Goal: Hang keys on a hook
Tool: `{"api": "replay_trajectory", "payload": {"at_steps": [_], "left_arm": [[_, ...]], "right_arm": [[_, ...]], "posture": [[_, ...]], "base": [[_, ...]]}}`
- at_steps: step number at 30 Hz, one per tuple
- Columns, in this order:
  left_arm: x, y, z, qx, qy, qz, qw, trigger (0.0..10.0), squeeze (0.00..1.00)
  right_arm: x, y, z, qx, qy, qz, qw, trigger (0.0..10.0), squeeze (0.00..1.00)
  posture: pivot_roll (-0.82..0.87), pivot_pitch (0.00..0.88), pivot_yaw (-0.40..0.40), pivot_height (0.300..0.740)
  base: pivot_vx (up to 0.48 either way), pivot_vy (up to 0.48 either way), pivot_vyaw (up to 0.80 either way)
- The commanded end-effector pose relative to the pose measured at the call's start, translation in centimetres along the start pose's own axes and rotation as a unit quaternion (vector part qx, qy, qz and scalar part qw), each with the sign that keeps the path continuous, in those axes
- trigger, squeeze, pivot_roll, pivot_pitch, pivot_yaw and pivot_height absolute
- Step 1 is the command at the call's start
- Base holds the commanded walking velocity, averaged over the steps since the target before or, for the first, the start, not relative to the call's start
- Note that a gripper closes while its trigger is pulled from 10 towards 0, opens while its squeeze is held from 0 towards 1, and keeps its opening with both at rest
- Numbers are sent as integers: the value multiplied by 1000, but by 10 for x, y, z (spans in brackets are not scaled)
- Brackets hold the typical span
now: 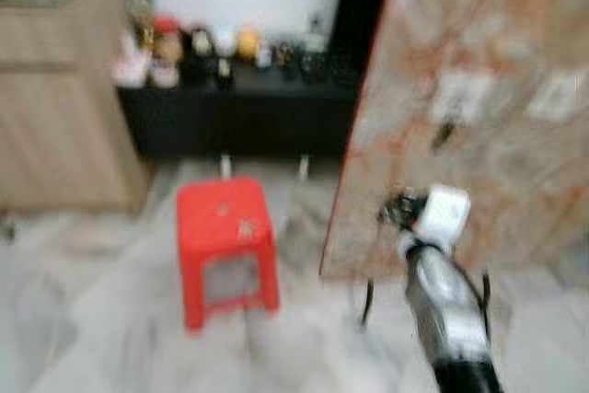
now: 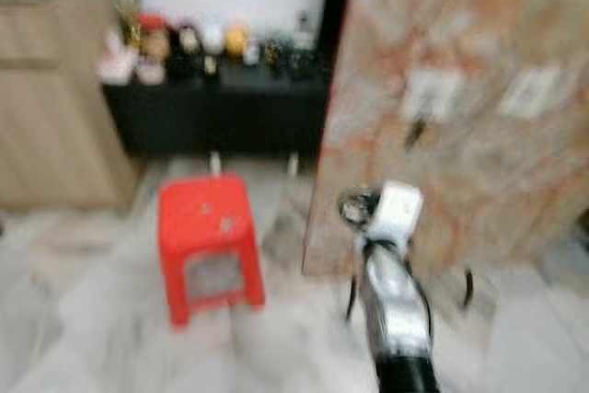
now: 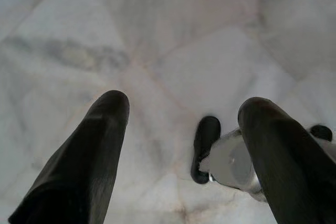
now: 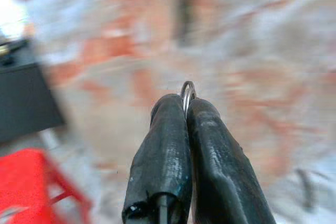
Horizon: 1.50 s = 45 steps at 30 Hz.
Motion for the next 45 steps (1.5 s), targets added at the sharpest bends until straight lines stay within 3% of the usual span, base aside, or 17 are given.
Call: {"api": "replay_trajectory", "payload": {"at_steps": [1,11,28,45], "left_arm": [[-5,-1,2,-1,9,8,1000,10000,0],[-6,-2,2,-3,9,8,1000,10000,0],[-5,0,-8,-8,3,8,1000,10000,0],[-5,-1,-8,-8,3,7,1000,10000,0]], "right_arm": [[1,1,10,11,3,-3,1000,10000,0],[7,3,6,2,3,-13,1000,10000,0],[20,8,2,0,-1,-34,999,10000,0],[17,9,12,14,12,-28,999,10000,0]], "posture": [[85,0,-85,740],[81,0,-84,740],[76,0,-92,740],[82,0,-91,740]], "base": [[0,0,-800],[0,0,-800],[0,0,0],[0,-127,-30]]}}
Point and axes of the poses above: a point about 5 cm out from each wrist's last joint towards the gripper, its own y axis pointing out of the wrist towards the gripper, its own x axis along the axis of the wrist's last joint, z = x × y, the point moved 6 cm from there along y, pointing out of the wrist towards the gripper, and after that the axes turned 15 degrees about y, right-handed, at the moved point
